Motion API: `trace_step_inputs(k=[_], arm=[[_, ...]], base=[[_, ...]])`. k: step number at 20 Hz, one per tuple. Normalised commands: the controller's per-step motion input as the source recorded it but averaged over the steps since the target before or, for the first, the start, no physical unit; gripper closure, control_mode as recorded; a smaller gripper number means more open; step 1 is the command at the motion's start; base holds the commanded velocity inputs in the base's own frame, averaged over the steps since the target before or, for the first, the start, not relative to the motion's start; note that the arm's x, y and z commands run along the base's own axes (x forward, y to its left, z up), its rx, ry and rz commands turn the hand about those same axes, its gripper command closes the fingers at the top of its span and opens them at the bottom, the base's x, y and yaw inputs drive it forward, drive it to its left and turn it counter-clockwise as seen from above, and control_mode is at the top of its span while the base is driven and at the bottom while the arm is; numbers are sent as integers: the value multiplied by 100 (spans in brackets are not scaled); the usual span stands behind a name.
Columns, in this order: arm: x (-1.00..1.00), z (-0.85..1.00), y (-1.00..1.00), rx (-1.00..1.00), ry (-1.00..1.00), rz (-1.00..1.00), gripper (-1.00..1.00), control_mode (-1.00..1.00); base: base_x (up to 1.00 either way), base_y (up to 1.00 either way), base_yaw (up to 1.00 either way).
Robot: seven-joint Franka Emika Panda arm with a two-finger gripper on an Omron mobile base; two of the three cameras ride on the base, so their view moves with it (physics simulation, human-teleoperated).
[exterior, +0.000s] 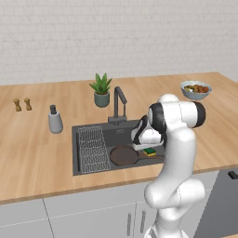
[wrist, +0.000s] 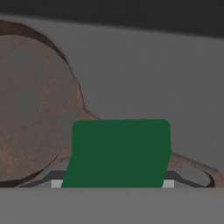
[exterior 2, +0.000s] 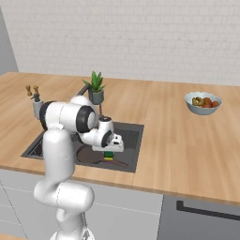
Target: Pick the pan and sponge and place them into the sink. Then turn on the water.
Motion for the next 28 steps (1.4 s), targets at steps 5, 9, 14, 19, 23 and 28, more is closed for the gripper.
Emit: trace_step_inputs(k=[5,9,14,19,23,28], arm=[[6,-14,3,0,0,0,100,-100],[0,-1,0,0,0,0,100,-100],[13,-17,3,0,-2,0,100,-100],[28,-5,3,0,0,0,100,-100],[21,-8,6,0,0,0,100,-100],[13,-12,5,0,0,0,100,-100]], base=[[0,0,0],[0,0,0],[0,0,0],[0,0,0],[0,0,0],[0,0,0]])
